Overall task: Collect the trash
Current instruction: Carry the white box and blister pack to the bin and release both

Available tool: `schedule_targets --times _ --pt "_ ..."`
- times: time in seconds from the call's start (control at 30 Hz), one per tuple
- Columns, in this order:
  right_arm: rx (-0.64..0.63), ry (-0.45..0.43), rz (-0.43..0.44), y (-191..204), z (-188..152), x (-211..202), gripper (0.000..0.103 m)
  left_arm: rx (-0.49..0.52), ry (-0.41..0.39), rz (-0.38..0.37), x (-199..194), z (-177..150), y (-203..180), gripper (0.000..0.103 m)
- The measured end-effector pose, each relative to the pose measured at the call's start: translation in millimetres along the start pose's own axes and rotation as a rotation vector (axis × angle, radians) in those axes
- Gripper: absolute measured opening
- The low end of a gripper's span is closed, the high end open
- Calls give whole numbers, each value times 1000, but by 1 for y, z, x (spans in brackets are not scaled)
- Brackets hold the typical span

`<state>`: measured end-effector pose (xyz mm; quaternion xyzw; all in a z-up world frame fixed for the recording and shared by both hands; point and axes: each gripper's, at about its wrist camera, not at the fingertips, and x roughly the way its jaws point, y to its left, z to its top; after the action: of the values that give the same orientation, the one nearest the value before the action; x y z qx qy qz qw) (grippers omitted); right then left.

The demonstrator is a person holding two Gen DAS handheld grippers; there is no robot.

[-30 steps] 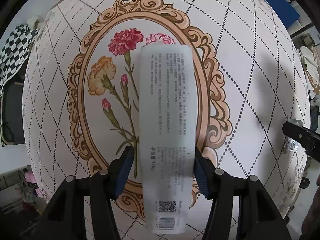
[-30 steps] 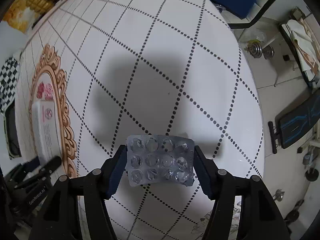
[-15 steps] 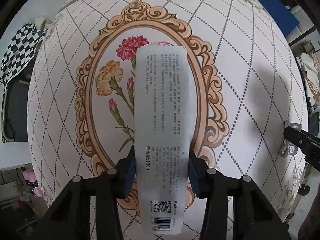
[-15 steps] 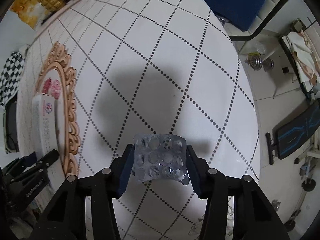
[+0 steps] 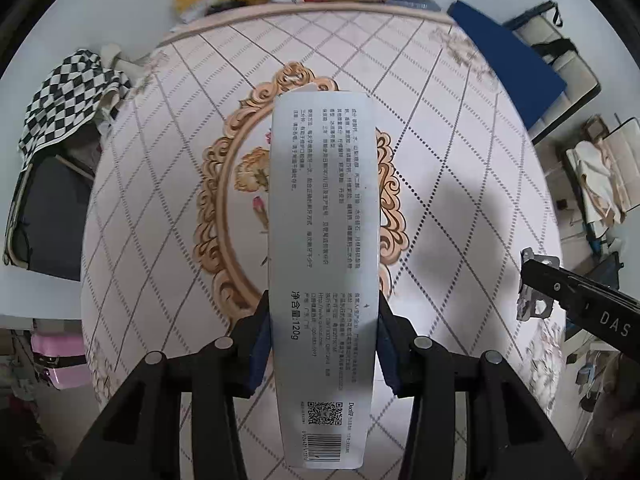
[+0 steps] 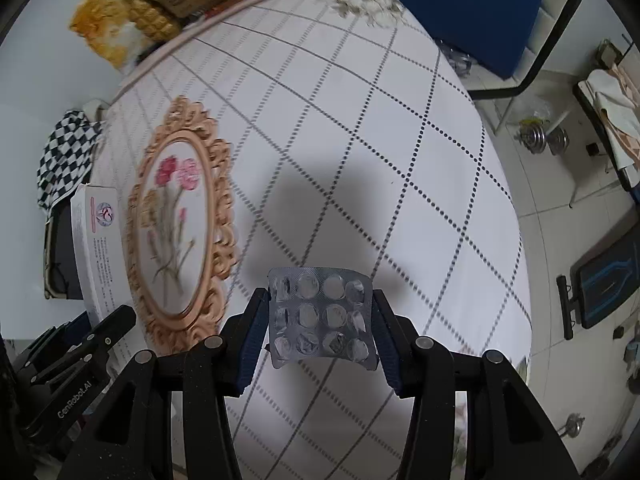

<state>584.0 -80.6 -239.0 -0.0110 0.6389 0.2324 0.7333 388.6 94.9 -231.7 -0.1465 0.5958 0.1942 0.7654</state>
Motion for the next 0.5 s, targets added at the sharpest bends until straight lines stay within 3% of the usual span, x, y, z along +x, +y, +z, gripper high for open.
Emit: schedule_targets --times 0.13,0.27,0.5 --pt "-23 -36 14 17 -27 -26 52 -14 -50 -22 -25 -20 19 42" --pt "-37 -79 27 33 -67 -55 52 -32 -107 -61 -63 -64 37 42" --pt "-27 -178 51 62 -185 -116 52 0 -193 -136 -121 -156 74 42"
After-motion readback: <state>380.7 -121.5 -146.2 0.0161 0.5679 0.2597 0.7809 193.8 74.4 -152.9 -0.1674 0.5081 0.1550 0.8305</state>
